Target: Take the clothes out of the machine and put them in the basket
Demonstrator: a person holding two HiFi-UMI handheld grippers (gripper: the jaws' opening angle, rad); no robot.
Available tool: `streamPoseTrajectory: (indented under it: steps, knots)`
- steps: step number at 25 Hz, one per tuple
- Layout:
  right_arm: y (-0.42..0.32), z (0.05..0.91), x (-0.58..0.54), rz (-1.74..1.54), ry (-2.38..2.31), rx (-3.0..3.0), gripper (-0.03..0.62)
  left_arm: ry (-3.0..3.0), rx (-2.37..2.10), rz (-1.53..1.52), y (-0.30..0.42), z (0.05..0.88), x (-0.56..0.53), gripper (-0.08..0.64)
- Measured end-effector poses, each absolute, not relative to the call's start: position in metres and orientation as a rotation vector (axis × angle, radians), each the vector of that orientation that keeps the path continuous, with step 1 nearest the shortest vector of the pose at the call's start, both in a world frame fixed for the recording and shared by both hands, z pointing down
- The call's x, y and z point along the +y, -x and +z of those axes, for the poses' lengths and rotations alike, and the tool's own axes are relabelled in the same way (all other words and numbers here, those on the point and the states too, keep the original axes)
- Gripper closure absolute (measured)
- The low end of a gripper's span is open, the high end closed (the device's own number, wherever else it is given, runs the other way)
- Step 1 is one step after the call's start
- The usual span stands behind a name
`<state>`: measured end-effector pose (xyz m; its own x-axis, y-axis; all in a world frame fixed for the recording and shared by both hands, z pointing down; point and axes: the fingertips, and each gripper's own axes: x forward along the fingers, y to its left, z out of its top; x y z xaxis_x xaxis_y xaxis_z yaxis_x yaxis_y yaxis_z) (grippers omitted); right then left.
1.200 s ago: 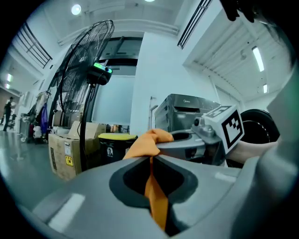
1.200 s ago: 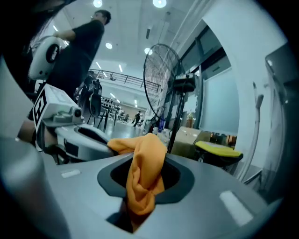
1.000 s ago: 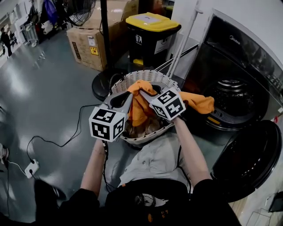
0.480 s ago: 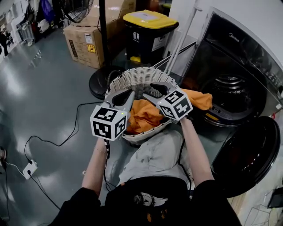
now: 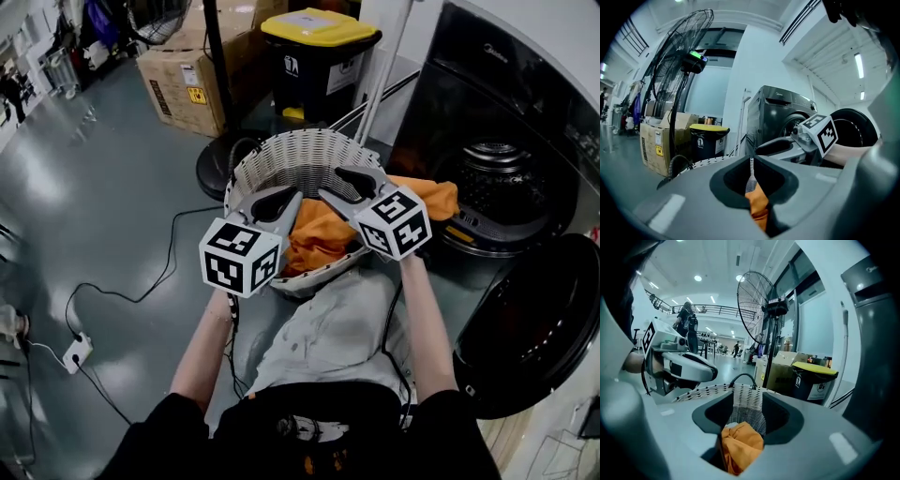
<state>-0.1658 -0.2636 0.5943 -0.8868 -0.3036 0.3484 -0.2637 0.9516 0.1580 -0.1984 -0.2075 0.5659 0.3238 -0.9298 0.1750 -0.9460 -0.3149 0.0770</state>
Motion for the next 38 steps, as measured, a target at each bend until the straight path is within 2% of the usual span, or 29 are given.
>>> streamPoseTrajectory:
  steps: [7,15,22,27,38]
  knots:
    - [0.161,0.559,-0.270,-0.153,-0.416,-2.845,0.383,-2.487,-1.645,0.105,0.179,0.543,-0.243,0.535]
    - [0.143,0.520,-0.309,0.071,-0.555,-2.977,0.410,-2.495,-1.566,0.156,0.163,0.511,-0.287,0.535]
    - [0.125,0.483,-0.324,0.131,-0.704,-3.023,0.427,-2.509,-1.644,0.159,0.159,0.465,-0.313,0.535]
    - [0.105,0.437,-0.317,0.141,-0.775,-2.963,0.444,-2.443,-1.633,0.026,0.148,0.398,-0.315,0.535]
    - [0.060,0.242,-0.239,0.295,-0.877,-2.901,0.474,-2.450,-1.547,0.177,0.136,0.214,-0.240,0.535]
